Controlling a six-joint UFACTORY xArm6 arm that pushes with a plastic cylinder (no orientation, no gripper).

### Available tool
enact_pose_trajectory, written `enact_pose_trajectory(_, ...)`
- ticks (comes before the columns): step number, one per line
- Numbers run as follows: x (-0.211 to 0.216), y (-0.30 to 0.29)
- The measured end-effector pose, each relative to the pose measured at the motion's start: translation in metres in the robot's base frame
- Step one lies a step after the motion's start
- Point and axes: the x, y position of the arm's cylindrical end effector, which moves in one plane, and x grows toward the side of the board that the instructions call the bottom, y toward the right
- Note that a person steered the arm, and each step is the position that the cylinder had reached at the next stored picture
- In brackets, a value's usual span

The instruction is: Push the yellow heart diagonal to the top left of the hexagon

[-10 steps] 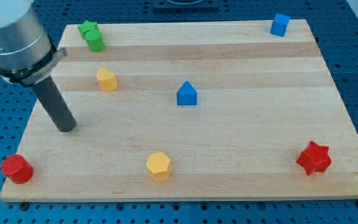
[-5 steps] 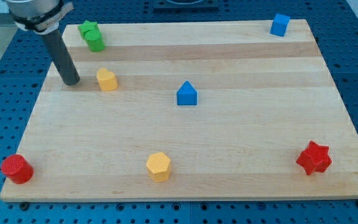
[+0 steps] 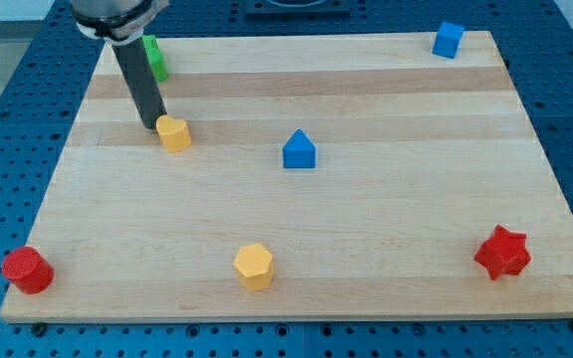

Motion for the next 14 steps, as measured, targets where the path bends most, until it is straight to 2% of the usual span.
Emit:
enact_pose_trajectory(1, 0.013, 0.000)
enact_pose_trajectory(3, 0.002, 0.019)
enact_pose_trajectory(5, 0.015, 0.037)
enact_pose_trajectory(6, 0.016, 0.033)
enact_pose_trajectory(7, 0.013, 0.000)
enact_pose_trajectory(8, 0.027, -0.006)
enact_pose_trajectory(9, 0.058, -0.006)
enact_pose_trajectory(10, 0.052, -0.005)
enact_pose_trajectory(11, 0.022, -0.005)
enact_pose_trajectory(12, 0.011, 0.015)
enact_pose_trajectory(13, 0.024, 0.040)
enact_pose_trajectory(14, 0.040, 0.040)
